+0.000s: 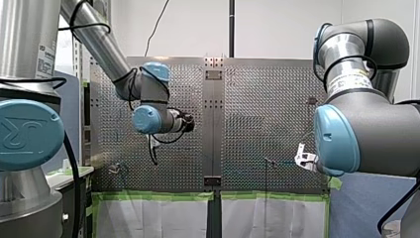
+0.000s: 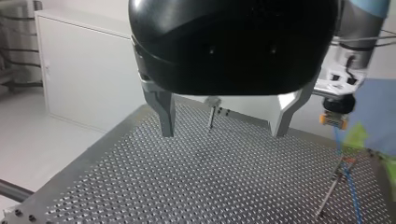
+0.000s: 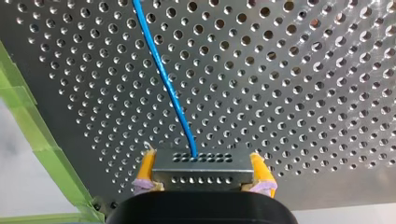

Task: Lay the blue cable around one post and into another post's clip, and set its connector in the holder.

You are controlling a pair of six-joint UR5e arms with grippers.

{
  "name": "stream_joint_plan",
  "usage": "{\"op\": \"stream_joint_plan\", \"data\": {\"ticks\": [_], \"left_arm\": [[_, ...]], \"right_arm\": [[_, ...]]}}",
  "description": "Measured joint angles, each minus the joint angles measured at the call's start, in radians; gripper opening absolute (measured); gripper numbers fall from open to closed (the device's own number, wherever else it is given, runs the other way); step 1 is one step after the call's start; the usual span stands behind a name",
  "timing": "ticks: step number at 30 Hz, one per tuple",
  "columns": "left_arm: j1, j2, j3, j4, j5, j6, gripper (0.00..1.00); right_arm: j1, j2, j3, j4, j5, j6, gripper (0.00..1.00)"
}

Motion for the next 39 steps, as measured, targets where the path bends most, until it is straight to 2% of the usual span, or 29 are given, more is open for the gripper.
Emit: {"op": "stream_joint_plan", "data": {"ticks": [5,12,20,22,25,29,39], "left_arm": [[0.005,0.0,-0.038,0.044,-0.01,0.024,1.0],[0.017,0.0,-0.044,0.107,-0.024,0.059,1.0],[0.029,0.0,-0.045,0.116,-0.023,0.067,1.0],[0.032,0.0,-0.045,0.111,-0.023,0.067,1.0],[0.036,0.0,-0.045,0.095,-0.024,0.067,1.0],[0.041,0.0,-0.046,0.084,-0.024,0.068,1.0],[0.046,0.0,-0.046,0.082,-0.021,0.068,1.0]], "right_arm": [[0.001,0.0,0.0,0.0,0.0,0.0,0.0],[0.004,0.0,0.0,0.0,0.0,0.0,0.0],[0.006,0.0,0.0,0.002,0.0,-0.001,0.0],[0.004,0.0,-0.004,0.01,0.003,-0.006,0.0],[0.003,-0.007,-0.012,0.035,0.021,-0.025,0.0],[0.004,-0.038,-0.014,0.075,0.042,-0.046,0.0],[0.011,-0.133,-0.001,0.15,0.046,-0.052,0.0]]}}
